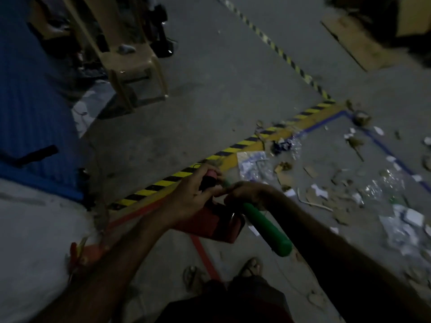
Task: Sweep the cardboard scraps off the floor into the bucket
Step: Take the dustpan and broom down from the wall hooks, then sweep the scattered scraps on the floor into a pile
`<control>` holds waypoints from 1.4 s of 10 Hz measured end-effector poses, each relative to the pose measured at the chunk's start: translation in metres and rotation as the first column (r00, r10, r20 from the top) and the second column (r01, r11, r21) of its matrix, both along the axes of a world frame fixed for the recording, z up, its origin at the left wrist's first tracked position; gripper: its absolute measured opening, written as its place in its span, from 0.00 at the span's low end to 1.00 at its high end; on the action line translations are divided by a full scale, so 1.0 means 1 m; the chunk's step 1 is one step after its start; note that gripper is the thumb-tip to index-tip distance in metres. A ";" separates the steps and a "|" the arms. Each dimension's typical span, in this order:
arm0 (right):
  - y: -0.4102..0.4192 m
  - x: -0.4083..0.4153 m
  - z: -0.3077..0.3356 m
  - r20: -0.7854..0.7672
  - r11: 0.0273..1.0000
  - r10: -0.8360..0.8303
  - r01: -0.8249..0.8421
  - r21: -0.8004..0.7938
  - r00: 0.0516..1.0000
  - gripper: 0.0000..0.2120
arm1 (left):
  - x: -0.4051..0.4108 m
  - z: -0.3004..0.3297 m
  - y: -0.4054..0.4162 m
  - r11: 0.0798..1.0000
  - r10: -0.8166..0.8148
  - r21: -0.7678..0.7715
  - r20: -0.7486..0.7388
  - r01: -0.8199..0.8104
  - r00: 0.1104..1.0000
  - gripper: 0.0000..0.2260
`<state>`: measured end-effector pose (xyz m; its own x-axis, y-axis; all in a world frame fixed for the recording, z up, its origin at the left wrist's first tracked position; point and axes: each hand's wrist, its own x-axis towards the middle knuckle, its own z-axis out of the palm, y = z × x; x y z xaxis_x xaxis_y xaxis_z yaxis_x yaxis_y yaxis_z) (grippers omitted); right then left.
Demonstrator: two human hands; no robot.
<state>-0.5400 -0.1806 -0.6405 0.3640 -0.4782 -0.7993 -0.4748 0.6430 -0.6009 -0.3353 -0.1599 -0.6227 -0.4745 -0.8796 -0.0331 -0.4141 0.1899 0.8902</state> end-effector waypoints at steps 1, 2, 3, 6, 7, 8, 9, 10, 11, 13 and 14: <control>0.011 -0.047 -0.020 -0.090 0.999 0.046 -0.047 0.001 0.995 0.17 | -0.050 -0.010 -0.005 0.993 -0.084 -0.076 0.071 0.090 0.994 0.11; 0.026 -0.079 -0.041 -0.184 0.997 0.052 -0.040 0.070 0.982 0.17 | -0.095 -0.022 -0.003 0.972 -0.157 -0.154 0.119 0.175 0.980 0.11; 0.042 -0.115 -0.061 -0.305 0.993 0.093 -0.113 -0.047 0.948 0.15 | -0.140 -0.027 0.004 0.952 -0.197 -0.206 0.162 0.228 0.967 0.16; 0.090 -0.222 -0.075 -0.501 0.960 0.025 -0.160 -0.228 0.865 0.10 | -0.237 -0.025 0.051 0.943 -0.113 -0.301 0.115 0.143 0.987 0.15; 0.101 -0.245 -0.074 -0.563 0.939 -0.072 -0.135 -0.318 0.823 0.17 | -0.272 -0.028 0.045 0.960 -0.070 -0.256 0.180 0.116 0.981 0.13; 0.110 -0.263 -0.078 -0.629 0.933 -0.113 -0.136 -0.334 0.770 0.21 | -0.315 -0.033 0.020 0.982 -0.177 0.030 0.486 0.186 0.856 0.20; 0.117 -0.274 -0.089 -0.614 0.929 -0.245 0.001 -0.370 0.750 0.23 | -0.356 -0.036 0.009 0.892 -0.447 0.378 0.651 0.249 0.613 0.11; 0.124 -0.283 -0.084 -0.609 0.916 -0.319 0.070 -0.396 0.726 0.25 | -0.393 -0.047 0.000 0.832 -0.531 0.424 0.794 0.358 0.295 0.28; 0.129 -0.288 -0.085 -0.561 0.886 -0.432 0.217 -0.409 0.706 0.23 | -0.398 -0.077 0.012 0.841 -0.453 0.341 0.869 0.421 0.201 0.40; 0.147 -0.287 -0.100 -0.555 0.861 -0.480 0.243 -0.447 0.680 0.24 | -0.352 -0.127 0.003 0.726 -0.427 0.207 0.883 0.656 0.194 0.33; 0.153 -0.281 -0.110 -0.624 0.824 -0.563 0.317 -0.469 0.542 0.32 | -0.305 -0.151 -0.026 0.529 -0.406 -0.012 0.874 0.849 0.266 0.22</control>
